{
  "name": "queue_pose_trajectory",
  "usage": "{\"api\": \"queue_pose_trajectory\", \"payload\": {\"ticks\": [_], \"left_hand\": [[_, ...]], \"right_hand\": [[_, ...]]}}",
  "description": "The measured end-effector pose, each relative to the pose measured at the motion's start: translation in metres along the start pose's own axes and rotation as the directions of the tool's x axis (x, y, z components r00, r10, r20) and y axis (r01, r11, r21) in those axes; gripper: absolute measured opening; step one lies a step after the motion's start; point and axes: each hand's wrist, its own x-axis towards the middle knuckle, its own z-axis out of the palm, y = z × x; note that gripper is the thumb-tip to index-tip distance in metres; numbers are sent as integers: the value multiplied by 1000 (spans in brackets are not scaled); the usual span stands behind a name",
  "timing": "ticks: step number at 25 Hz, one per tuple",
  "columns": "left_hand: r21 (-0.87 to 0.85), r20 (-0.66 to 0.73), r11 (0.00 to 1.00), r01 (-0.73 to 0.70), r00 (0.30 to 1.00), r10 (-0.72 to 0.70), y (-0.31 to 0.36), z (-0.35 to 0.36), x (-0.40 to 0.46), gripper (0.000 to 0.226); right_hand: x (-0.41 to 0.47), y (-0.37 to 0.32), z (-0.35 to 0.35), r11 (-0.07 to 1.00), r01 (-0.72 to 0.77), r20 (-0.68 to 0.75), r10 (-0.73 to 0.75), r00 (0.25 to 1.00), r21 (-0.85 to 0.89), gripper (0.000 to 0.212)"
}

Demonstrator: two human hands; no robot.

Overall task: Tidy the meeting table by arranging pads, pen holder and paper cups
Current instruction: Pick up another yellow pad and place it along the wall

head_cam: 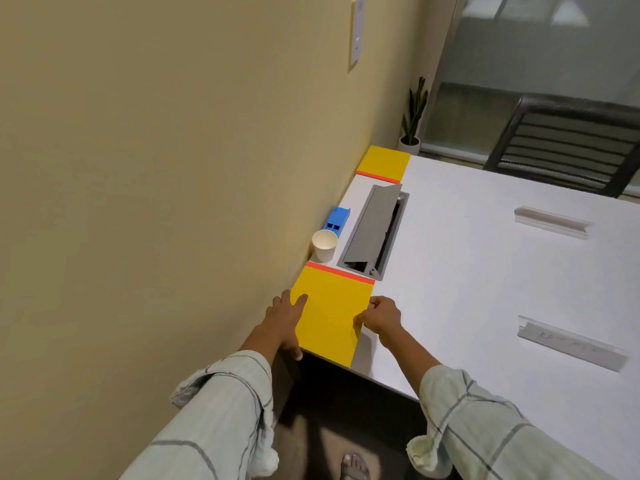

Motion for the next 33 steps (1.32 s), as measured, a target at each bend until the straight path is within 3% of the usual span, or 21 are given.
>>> {"api": "queue_pose_trajectory", "payload": {"ticks": [7,16,21,26,28,30,33], "left_hand": [[128,10,992,20,1000,-22,-15,22,38,134],[141,-35,988,61,998,-56,-12,43,62,123],[205,-79,979,21,997,-5,-16,51,63,107],[262,-103,965,-4,994,32,-14,61,60,102],[266,-75,963,-45,995,67,-15,64,62,103],[244,-43,967,-68,996,81,-17,67,63,103],[191,-17,979,-73,997,77,-23,73,65,103]], "right_hand": [[30,9,32,998,-44,33,46,998,-51,73],[53,18,50,988,39,24,-36,999,-152,30],[60,27,57,977,110,62,-100,993,-183,34],[53,30,63,906,187,119,-152,981,-379,53],[43,36,65,843,221,113,-190,975,-490,82],[33,43,68,747,319,145,-291,946,-583,106],[26,52,78,524,515,368,-365,855,-678,121]]}}
